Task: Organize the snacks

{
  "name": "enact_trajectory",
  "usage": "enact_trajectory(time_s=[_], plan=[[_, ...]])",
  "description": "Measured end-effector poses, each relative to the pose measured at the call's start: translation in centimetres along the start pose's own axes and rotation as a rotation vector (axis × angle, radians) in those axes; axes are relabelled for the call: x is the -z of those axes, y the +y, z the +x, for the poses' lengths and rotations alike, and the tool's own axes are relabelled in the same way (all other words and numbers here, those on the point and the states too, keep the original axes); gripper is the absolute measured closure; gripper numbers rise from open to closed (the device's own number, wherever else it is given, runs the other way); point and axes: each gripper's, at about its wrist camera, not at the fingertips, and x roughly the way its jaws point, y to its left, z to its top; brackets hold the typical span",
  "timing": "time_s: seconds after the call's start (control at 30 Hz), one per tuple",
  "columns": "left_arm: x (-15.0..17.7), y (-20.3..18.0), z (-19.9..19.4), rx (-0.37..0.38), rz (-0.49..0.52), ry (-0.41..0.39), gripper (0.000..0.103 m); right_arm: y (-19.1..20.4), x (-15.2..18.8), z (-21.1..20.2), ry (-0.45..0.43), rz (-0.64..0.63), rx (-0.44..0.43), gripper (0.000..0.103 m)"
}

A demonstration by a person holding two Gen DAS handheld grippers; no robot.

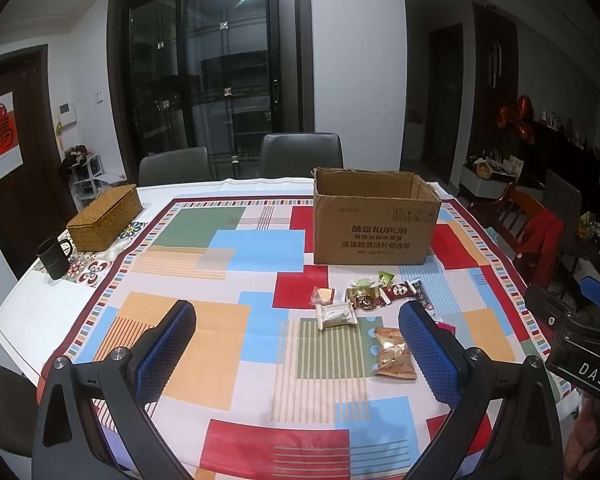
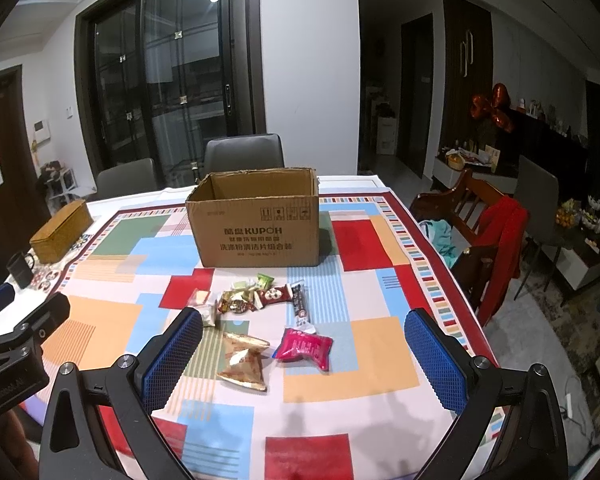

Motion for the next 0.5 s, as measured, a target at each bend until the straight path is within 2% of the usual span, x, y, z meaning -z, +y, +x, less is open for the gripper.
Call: enact_trajectory(time_s=[0.5], plan=[[0.06, 0.01, 0.04, 0.001, 0.002, -0.001, 0.000, 0.01, 0.15, -0.02, -0.003, 0.000, 0.001, 0.001]])
